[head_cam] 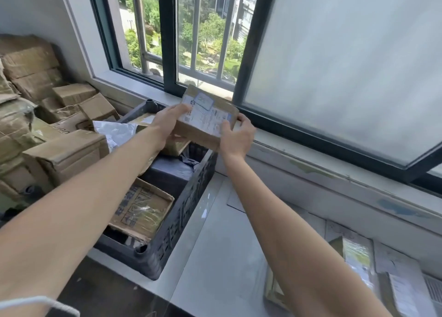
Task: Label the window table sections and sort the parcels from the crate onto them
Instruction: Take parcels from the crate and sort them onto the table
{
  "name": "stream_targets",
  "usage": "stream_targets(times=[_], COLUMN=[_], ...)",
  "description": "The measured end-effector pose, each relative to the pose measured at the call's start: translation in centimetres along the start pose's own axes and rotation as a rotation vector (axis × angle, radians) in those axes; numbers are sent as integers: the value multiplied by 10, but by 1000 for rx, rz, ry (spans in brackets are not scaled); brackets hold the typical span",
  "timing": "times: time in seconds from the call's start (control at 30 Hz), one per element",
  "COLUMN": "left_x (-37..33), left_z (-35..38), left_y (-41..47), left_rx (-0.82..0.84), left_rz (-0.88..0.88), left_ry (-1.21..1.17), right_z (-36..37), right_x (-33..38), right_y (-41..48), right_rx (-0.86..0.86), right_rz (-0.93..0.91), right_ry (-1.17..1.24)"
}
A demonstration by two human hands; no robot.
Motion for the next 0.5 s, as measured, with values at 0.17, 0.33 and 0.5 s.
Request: stream_targets(times=[0.17,0.33,0.5], left_x=[9,38,57], left_z=[60,107,135], left_y=[-14,-19,-24], left_rx=[273,419,488], left_rz=[8,-86,-141], left_ry=[124,163,257], right_z=[-48,-99,-144], right_x=[-45,-74,-87], right_y=[1,-2,2], right_rx=[176,246,221], right_rz=[433,443,346], right_ry=[449,448,357])
Point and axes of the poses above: each hand's wrist, its own y-axis towards the middle knuckle, its own z-axis out of the palm, x = y × z, the point moved 5 cm from there along y, towards the middle knuckle, and after that the axes turned 15 degrees about -z, right-handed, at the moved point
